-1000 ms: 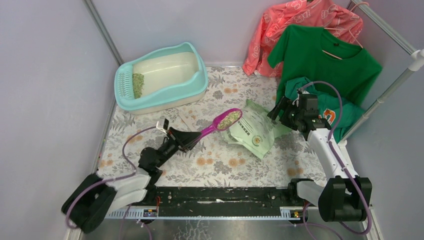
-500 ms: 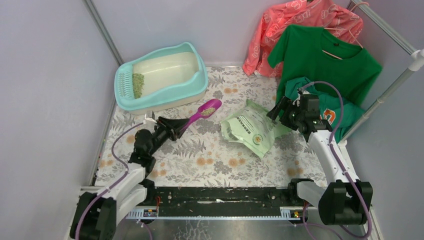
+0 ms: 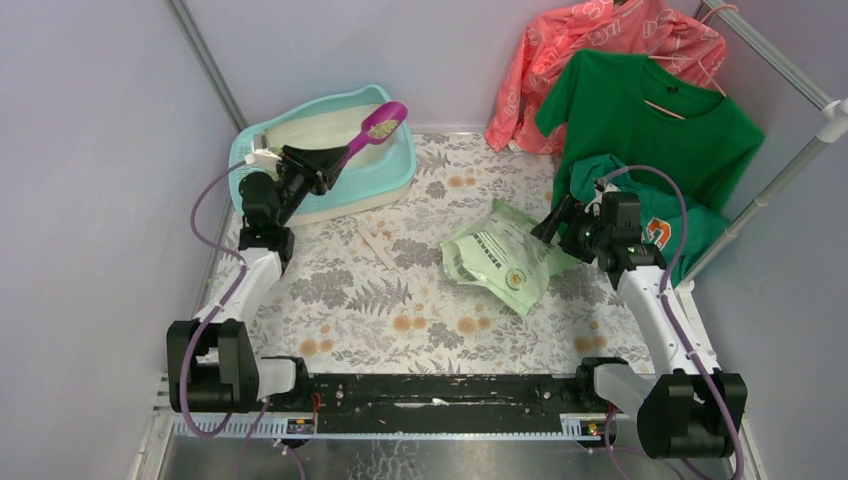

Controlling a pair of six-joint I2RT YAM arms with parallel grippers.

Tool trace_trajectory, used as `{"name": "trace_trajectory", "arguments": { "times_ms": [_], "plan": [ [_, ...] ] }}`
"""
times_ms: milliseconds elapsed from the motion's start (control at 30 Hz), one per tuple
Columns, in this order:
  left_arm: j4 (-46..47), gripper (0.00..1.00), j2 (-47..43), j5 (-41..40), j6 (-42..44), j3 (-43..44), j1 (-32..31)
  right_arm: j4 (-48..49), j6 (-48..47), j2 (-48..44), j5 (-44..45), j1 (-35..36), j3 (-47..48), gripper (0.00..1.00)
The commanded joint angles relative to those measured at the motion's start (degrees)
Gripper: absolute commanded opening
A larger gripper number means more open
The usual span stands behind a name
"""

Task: Fill the litter box with clean litter
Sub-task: Pour the cat litter into the litter box.

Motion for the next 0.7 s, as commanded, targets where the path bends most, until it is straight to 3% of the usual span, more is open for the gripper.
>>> {"name": "trace_trajectory", "arguments": {
  "times_ms": [0, 167, 300, 667],
  "plan": [
    [-11.60, 0.01, 2.32, -4.64, 13.01, 8.80, 2.66, 0.97, -0.02, -1.28, -2.02, -0.26, -0.06, 0.91],
    [-25.50, 0.01, 4.04, -14.11, 25.50, 17.78, 2.64, 0.62, -0.47, -2.25, -2.49, -0.20, -0.42, 0.91],
    [-30.01, 0.01, 6.36, -19.66, 33.48, 21.66, 1.75, 1.40, -0.09, -2.58, -3.36, -0.26, -1.32, 0.91],
    [-37.42, 0.00, 15.33, -53.13, 61.49, 32.29, -15.64, 2.98, 0.30, -2.41, -4.52, -0.25, -3.89, 0.91]
  ]
}}
